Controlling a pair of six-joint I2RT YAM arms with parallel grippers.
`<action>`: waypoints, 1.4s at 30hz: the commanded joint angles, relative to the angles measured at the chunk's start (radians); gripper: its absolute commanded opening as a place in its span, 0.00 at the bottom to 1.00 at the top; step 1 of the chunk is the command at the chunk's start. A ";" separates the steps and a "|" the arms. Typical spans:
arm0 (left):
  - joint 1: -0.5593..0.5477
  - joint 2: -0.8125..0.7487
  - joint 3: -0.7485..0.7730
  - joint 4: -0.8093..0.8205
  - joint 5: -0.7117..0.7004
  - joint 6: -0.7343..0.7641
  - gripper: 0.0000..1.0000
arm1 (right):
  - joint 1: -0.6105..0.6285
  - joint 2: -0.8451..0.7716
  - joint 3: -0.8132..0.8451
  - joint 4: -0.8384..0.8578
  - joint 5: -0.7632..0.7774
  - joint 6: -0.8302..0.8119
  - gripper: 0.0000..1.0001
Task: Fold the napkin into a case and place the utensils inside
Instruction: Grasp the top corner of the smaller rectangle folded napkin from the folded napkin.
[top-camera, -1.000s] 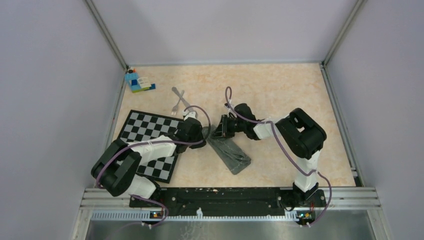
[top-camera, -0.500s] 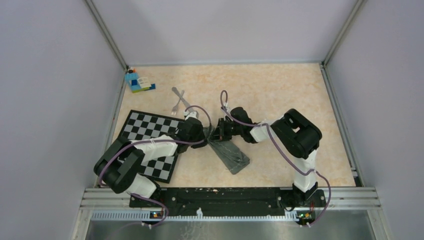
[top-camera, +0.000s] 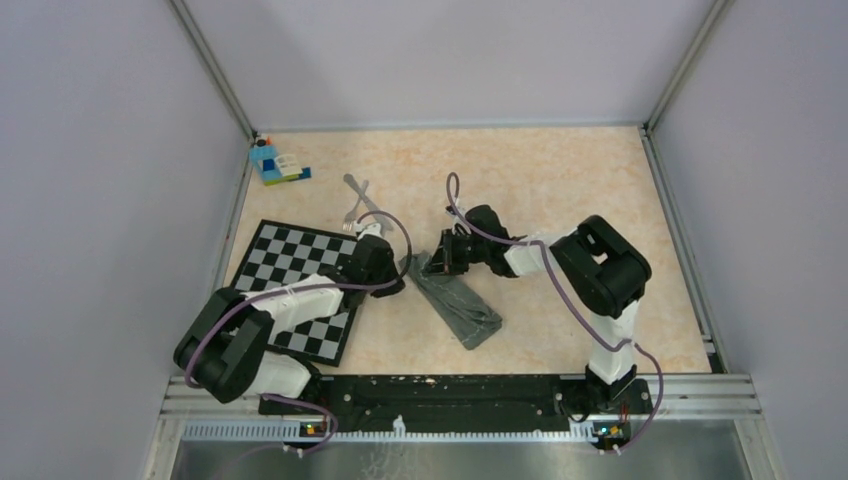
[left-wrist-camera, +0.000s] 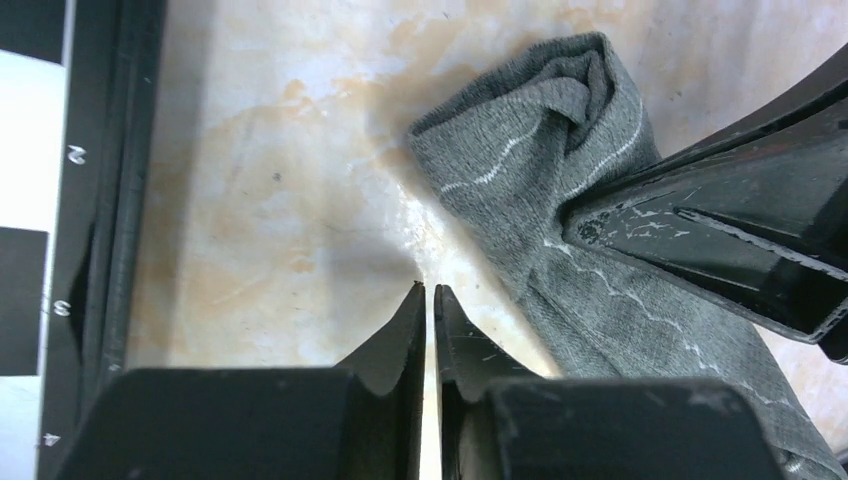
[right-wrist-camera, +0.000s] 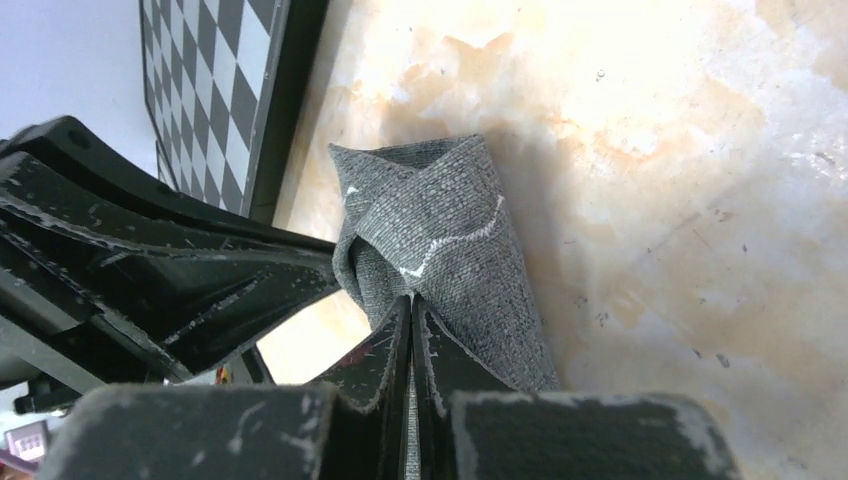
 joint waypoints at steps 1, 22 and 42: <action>0.020 0.037 0.054 0.013 -0.003 0.041 0.08 | 0.004 0.048 0.071 0.064 -0.033 0.033 0.00; -0.018 0.079 0.080 -0.023 -0.007 0.044 0.10 | 0.067 0.016 0.099 -0.093 0.026 -0.082 0.11; -0.006 0.041 0.001 0.100 0.373 -0.337 0.54 | 0.104 -0.639 -0.334 -0.203 0.426 -0.662 0.67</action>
